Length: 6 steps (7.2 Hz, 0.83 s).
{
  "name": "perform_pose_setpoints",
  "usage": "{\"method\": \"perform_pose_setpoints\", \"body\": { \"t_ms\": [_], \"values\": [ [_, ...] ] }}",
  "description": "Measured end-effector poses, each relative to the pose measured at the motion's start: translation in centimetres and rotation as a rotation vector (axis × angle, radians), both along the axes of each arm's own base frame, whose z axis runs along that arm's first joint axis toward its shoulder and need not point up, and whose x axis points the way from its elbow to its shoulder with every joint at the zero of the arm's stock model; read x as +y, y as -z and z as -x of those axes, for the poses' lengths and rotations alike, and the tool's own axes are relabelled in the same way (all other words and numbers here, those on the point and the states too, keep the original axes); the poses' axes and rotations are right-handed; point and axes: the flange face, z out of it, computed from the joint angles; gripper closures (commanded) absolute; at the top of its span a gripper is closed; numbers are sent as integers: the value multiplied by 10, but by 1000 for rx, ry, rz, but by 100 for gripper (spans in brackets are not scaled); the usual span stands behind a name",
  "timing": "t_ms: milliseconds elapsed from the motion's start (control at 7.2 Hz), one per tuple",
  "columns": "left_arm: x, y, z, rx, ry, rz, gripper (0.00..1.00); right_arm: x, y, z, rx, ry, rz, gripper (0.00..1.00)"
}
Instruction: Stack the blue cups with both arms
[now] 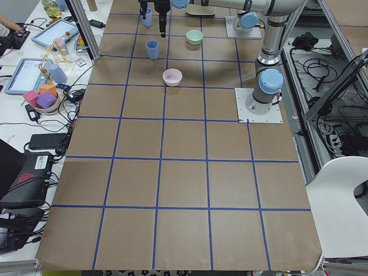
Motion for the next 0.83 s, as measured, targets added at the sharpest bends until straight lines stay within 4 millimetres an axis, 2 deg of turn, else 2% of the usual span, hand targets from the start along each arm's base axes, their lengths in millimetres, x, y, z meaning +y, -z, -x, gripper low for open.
{"method": "perform_pose_setpoints", "body": {
  "t_ms": [139, 278, 417, 556, 833],
  "values": [
    [4, 3, -11, 5, -11, 51, 0, 1, -17, -3, -1, 4, 1, 100],
    [2, 4, -22, 7, -18, 104, 0, 5, -40, -16, -5, 22, -3, 100],
    [-1, -1, -31, 6, -18, 124, 0, 12, -64, -45, -11, 54, -1, 100],
    [-3, -7, -35, 3, -17, 103, 0, 23, -85, -89, -20, 98, 16, 100],
    [-4, -15, -36, -1, -15, 49, 0, 56, -102, -197, -30, 132, 39, 100]
  ]
}}
